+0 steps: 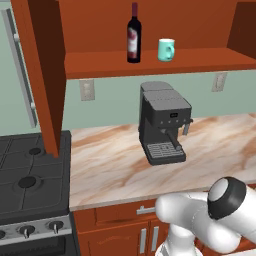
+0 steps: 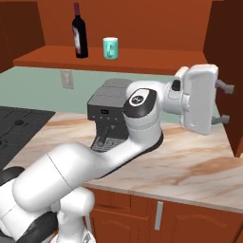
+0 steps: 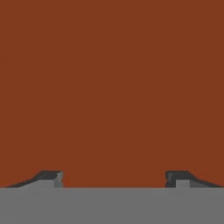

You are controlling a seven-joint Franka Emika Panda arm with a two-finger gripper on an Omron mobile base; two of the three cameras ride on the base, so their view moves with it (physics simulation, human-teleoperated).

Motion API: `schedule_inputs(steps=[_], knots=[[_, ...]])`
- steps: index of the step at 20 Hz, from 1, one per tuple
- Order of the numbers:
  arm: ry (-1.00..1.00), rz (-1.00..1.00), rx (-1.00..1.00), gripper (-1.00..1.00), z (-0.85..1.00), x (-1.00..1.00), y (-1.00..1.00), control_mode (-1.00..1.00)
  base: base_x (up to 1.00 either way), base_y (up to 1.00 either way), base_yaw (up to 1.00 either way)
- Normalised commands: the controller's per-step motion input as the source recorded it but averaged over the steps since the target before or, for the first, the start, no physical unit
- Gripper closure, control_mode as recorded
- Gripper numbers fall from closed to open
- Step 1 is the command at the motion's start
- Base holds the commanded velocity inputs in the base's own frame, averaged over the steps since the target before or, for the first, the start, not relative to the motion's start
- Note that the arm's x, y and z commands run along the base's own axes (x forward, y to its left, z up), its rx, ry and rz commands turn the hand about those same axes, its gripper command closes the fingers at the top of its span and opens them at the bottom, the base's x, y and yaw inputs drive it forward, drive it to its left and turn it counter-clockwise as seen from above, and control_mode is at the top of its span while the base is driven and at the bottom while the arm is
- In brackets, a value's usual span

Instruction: Open the cabinet directly in front. Then move the wine and the mug to the dining counter with the candle on it.

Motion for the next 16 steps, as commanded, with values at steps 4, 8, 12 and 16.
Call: schedule_inputs(steps=[4, 8, 12, 16], knots=[[-0.22, 0.00, 0.04, -1.00, -0.29, -0.48, 0.29, -1.00, 0.00, 0.00, 0.00], [-0.27, 0.00, 0.09, -1.00, -0.07, -0.65, 0.70, -1.00, 0.00, 0.00, 0.00], [-0.29, 0.01, 0.11, -1.00, 0.00, -0.53, 0.99, -1.00, 0.00, 0.00, 0.00], [-0.39, 0.04, 0.11, -1.00, 0.00, -0.51, 1.00, -1.00, 0.00, 0.00, 0.00]])
